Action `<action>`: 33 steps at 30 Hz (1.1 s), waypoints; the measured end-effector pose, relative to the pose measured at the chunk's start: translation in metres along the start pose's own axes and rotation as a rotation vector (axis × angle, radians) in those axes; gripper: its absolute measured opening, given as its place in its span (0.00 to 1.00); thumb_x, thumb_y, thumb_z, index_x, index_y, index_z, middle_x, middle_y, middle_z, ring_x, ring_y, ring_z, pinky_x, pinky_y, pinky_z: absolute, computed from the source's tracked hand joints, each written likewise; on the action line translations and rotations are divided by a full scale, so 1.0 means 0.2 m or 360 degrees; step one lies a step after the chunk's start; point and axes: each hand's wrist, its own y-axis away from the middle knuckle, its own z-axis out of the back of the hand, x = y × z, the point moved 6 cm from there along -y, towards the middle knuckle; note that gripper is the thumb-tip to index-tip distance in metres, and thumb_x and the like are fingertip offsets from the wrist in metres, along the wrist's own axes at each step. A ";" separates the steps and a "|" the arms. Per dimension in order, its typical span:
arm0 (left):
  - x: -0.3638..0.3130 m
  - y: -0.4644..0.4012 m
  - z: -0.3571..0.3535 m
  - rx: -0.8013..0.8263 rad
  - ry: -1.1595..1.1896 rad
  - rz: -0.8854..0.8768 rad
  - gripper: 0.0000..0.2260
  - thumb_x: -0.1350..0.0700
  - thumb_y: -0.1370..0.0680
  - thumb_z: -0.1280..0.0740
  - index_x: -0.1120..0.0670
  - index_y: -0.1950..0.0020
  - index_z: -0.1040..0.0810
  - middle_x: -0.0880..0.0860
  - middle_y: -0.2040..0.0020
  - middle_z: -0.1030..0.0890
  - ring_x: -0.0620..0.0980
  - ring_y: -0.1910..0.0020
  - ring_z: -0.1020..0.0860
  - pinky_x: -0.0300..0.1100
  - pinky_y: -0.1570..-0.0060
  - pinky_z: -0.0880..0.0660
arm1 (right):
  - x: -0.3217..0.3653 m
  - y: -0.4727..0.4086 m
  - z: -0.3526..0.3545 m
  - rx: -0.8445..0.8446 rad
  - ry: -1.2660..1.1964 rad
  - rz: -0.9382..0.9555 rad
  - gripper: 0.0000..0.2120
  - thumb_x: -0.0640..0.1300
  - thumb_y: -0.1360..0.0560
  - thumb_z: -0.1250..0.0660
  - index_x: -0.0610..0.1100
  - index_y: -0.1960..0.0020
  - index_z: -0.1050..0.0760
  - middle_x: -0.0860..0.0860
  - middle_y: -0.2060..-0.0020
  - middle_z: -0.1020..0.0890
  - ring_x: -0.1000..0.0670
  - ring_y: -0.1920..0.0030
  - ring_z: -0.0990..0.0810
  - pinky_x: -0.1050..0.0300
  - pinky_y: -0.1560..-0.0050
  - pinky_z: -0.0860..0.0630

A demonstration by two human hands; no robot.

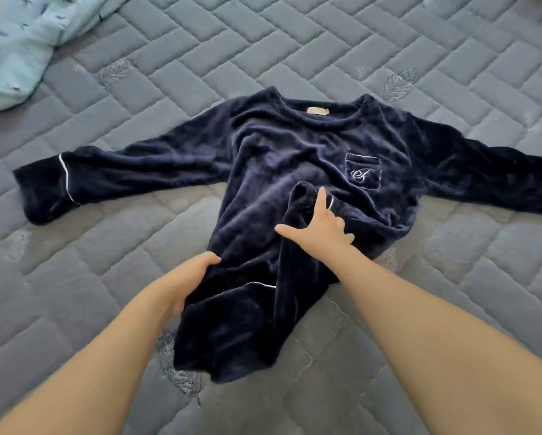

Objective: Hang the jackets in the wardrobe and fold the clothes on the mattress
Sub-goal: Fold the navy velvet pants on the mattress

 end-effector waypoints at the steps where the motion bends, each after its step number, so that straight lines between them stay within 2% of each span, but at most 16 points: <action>1: 0.02 0.00 -0.02 -0.0034 -0.0176 0.0005 0.15 0.46 0.25 0.34 0.53 0.45 0.16 0.55 0.52 0.14 0.58 0.54 0.16 0.44 0.55 0.21 | 0.00 -0.01 -0.03 -0.0011 0.0201 -0.0042 0.56 0.69 0.32 0.32 0.54 0.22 0.68 0.48 0.25 0.38 0.41 0.27 0.39 0.36 0.36 0.38; 2: 0.02 0.01 -0.04 -0.0122 -0.0308 -0.0044 0.13 0.49 0.25 0.32 0.54 0.46 0.16 0.55 0.54 0.14 0.57 0.55 0.16 0.44 0.57 0.21 | -0.01 -0.01 -0.06 -0.0036 0.0380 -0.0077 0.53 0.62 0.30 0.31 0.53 0.21 0.66 0.48 0.26 0.36 0.41 0.29 0.37 0.38 0.37 0.37; 4: 0.02 -0.01 -0.07 -0.0217 -0.0266 -0.0189 0.10 0.55 0.26 0.30 0.55 0.47 0.17 0.56 0.55 0.14 0.59 0.53 0.16 0.51 0.50 0.21 | -0.04 -0.01 -0.08 -0.0097 0.0508 -0.0063 0.42 0.48 0.28 0.33 0.52 0.22 0.54 0.46 0.33 0.28 0.41 0.36 0.29 0.43 0.40 0.35; 7: 0.05 -0.03 0.06 -0.0570 -0.0225 -0.0324 0.11 0.58 0.27 0.29 0.61 0.47 0.19 0.58 0.59 0.15 0.58 0.58 0.17 0.49 0.56 0.21 | -0.13 0.03 -0.06 -0.0078 0.0066 0.0060 0.20 0.41 0.29 0.39 0.51 0.38 0.30 0.49 0.48 0.20 0.43 0.48 0.23 0.49 0.47 0.32; 10: 0.10 0.06 0.26 -0.1377 -0.1164 -0.0215 0.24 0.49 0.29 0.25 0.59 0.44 0.34 0.61 0.47 0.22 0.62 0.48 0.22 0.51 0.54 0.28 | -0.37 0.16 0.02 0.0014 -0.0305 0.0121 0.07 0.42 0.26 0.39 0.48 0.50 0.24 0.50 0.53 0.19 0.46 0.51 0.22 0.51 0.50 0.26; 12: 0.07 0.11 0.18 -0.1651 -0.1762 -0.0504 0.30 0.49 0.34 0.23 0.58 0.41 0.35 0.63 0.44 0.28 0.64 0.46 0.28 0.55 0.51 0.30 | -0.66 0.29 0.09 -0.0020 -0.0186 0.0030 0.06 0.39 0.26 0.38 0.47 0.61 0.27 0.48 0.60 0.21 0.49 0.56 0.23 0.54 0.59 0.29; 14: 0.03 0.14 -0.09 -0.1531 -0.1985 -0.0979 0.32 0.47 0.36 0.24 0.58 0.38 0.31 0.61 0.44 0.29 0.63 0.48 0.29 0.56 0.52 0.30 | -1.00 0.44 0.13 0.0008 -0.0193 -0.0171 0.13 0.33 0.27 0.37 0.46 0.67 0.30 0.48 0.67 0.24 0.50 0.60 0.26 0.55 0.64 0.33; 15: 0.02 0.12 -0.24 -0.1296 -0.2072 -0.1075 0.32 0.44 0.35 0.26 0.55 0.36 0.31 0.58 0.42 0.30 0.61 0.46 0.29 0.55 0.51 0.29 | -1.16 0.52 0.14 0.0059 -0.0266 -0.0316 0.14 0.31 0.27 0.38 0.46 0.67 0.29 0.48 0.67 0.23 0.49 0.61 0.25 0.54 0.63 0.32; 17: 0.09 0.05 -0.57 -0.0726 -0.2318 -0.1018 0.34 0.35 0.32 0.33 0.48 0.31 0.35 0.51 0.37 0.32 0.56 0.39 0.32 0.53 0.45 0.30 | -1.38 0.63 0.15 0.0134 -0.0496 -0.0635 0.15 0.28 0.29 0.40 0.44 0.64 0.22 0.44 0.63 0.18 0.45 0.59 0.24 0.53 0.58 0.28; 19: 0.17 0.00 -0.81 -0.0434 -0.2557 -0.0898 0.39 0.31 0.32 0.36 0.46 0.26 0.41 0.50 0.33 0.35 0.55 0.35 0.35 0.54 0.42 0.31 | -1.45 0.64 0.14 0.0065 -0.0814 -0.0846 0.12 0.32 0.26 0.40 0.44 0.62 0.22 0.42 0.58 0.19 0.44 0.58 0.25 0.53 0.59 0.28; 21: 0.23 -0.04 -0.96 -0.0464 -0.2755 -0.0854 0.40 0.33 0.32 0.34 0.47 0.26 0.45 0.52 0.34 0.36 0.56 0.37 0.34 0.56 0.43 0.31 | -1.42 0.58 0.12 -0.0077 -0.1223 -0.0960 0.09 0.42 0.23 0.40 0.41 0.57 0.22 0.42 0.54 0.21 0.45 0.57 0.25 0.54 0.58 0.29; 23: 0.24 -0.05 -1.03 -0.0642 -0.2891 -0.0914 0.32 0.47 0.28 0.32 0.50 0.28 0.42 0.54 0.40 0.33 0.56 0.43 0.32 0.53 0.48 0.30 | -1.33 0.50 0.08 -0.0099 -0.1549 -0.1002 0.20 0.54 0.24 0.36 0.39 0.43 0.22 0.43 0.48 0.19 0.43 0.50 0.20 0.49 0.46 0.23; 25: 0.22 -0.07 -1.04 -0.0757 -0.2939 -0.1004 0.23 0.60 0.26 0.36 0.51 0.32 0.37 0.53 0.45 0.29 0.55 0.48 0.28 0.47 0.56 0.31 | -1.23 0.44 0.05 0.0037 -0.1378 -0.0877 0.32 0.61 0.30 0.29 0.40 0.35 0.27 0.43 0.43 0.20 0.40 0.43 0.20 0.44 0.38 0.24; 27: 0.21 -0.09 -1.01 -0.0711 -0.2940 -0.0943 0.18 0.63 0.24 0.39 0.51 0.35 0.34 0.52 0.46 0.26 0.54 0.49 0.26 0.46 0.60 0.33 | -1.18 0.42 0.01 0.0228 -0.1030 -0.0786 0.31 0.56 0.30 0.26 0.38 0.36 0.28 0.42 0.44 0.20 0.40 0.44 0.20 0.44 0.39 0.24; 29: 0.19 -0.12 -0.96 -0.0604 -0.2960 -0.0811 0.15 0.61 0.22 0.41 0.51 0.36 0.31 0.52 0.44 0.24 0.55 0.45 0.24 0.46 0.58 0.31 | -1.19 0.41 0.03 0.0257 -0.1024 -0.0797 0.21 0.47 0.29 0.26 0.38 0.42 0.26 0.40 0.49 0.18 0.40 0.49 0.18 0.43 0.42 0.22; 33: 0.23 -0.13 -0.91 -0.0013 -0.3191 -0.0249 0.20 0.60 0.23 0.41 0.52 0.32 0.25 0.52 0.38 0.20 0.56 0.45 0.21 0.48 0.46 0.24 | -1.41 0.48 0.25 -0.0360 -0.1422 -0.0864 0.13 0.39 0.32 0.23 0.41 0.49 0.21 0.37 0.52 0.16 0.40 0.53 0.16 0.39 0.47 0.19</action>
